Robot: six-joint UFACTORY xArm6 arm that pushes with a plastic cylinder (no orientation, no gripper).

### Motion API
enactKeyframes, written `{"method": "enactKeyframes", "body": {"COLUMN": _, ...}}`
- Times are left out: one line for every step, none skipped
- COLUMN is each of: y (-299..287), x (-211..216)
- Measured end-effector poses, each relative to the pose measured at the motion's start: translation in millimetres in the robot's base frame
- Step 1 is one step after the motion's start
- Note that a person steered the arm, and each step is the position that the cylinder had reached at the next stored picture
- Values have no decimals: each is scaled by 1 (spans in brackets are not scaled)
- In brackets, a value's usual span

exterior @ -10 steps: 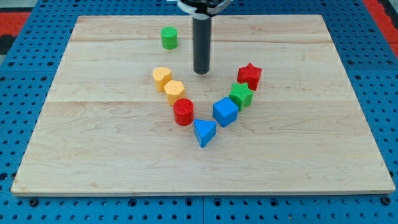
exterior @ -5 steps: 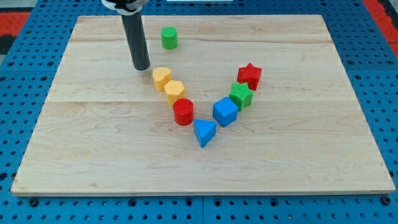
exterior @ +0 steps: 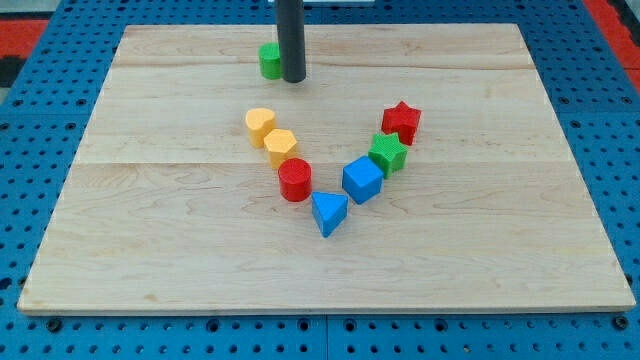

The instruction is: Place the green circle above to the yellow heart

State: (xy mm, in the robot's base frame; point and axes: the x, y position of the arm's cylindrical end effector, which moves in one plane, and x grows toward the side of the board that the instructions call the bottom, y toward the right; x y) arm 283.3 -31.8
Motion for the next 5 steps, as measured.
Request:
{"method": "enactKeyframes", "body": {"y": 0, "x": -30}}
{"method": "enactKeyframes", "body": {"y": -60, "x": -44}}
{"method": "enactKeyframes", "body": {"y": -98, "x": -44}}
{"method": "enactKeyframes", "body": {"y": -122, "x": -49}}
{"method": "enactKeyframes", "body": {"y": -147, "x": -32}}
